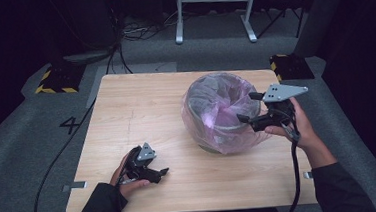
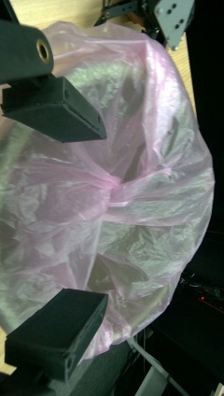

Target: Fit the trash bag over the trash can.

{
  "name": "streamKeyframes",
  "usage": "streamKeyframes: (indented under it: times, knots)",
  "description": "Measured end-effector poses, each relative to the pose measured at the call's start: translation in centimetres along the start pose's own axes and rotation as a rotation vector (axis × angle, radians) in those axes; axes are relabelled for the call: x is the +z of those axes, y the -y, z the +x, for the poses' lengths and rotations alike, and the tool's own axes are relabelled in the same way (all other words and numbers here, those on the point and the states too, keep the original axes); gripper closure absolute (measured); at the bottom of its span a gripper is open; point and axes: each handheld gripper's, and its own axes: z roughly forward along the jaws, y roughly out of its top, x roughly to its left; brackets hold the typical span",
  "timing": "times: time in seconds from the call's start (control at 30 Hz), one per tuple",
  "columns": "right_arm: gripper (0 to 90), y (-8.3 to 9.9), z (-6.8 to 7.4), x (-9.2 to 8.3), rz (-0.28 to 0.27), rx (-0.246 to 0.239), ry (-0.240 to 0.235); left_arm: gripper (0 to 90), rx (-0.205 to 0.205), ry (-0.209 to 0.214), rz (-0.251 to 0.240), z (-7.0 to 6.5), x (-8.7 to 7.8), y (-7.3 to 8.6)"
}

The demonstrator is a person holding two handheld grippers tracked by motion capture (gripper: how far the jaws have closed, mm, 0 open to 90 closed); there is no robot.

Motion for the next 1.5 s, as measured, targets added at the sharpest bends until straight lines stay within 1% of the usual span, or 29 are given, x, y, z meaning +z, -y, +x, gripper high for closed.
streamKeyframes:
  times: [0.2, 0.33, 0.47, 0.63, 0.87, 1.0, 1.27, 1.3, 1.5]
  knots:
    - [18.0, 0.7, 0.5, -0.4, 0.008, -0.014, 0.015, 15.0, 0.0, 0.0, 0.0, 0.0, 0.0, 0.0]
    - [18.0, 1.0, 0.6, -0.9, -0.007, -0.01, 0.026, 15.0, -0.001, 0.0, 0.001, 0.0, 0.0, 0.0]
    - [17.8, 1.4, 0.8, -1.5, -0.015, -0.009, 0.019, 15.0, 0.0, 0.0, 0.0, 0.0, 0.0, 0.0]
    - [17.3, 2.1, 1.2, -2.0, 0.001, -0.013, 0.014, 15.0, 0.0, 0.0, 0.0, 0.0, 0.0, 0.0]
    - [17.0, 3.3, 1.6, -2.3, 0.025, -0.026, 0.05, 15.0, 0.0, 0.0, 0.0, 0.0, 0.0, 0.0]
    - [17.1, 4.1, 1.8, -2.2, 0.044, -0.033, 0.054, 15.0, 0.0, 0.0, 0.0, 0.0, 0.0, 0.0]
    - [16.9, 5.6, 2.0, -2.3, 0.057, -0.019, 0.055, 15.0, 0.0, 0.0, 0.0, 0.0, 0.0, 0.0]
    - [16.9, 5.8, 2.0, -2.3, 0.057, -0.012, 0.049, 15.0, 0.0, 0.0, 0.0, 0.0, 0.0, 0.0]
    - [17.0, 7.0, 2.5, -2.3, 0.075, -0.014, 0.054, 15.0, 0.0, 0.0, 0.0, 0.0, 0.0, 0.0]
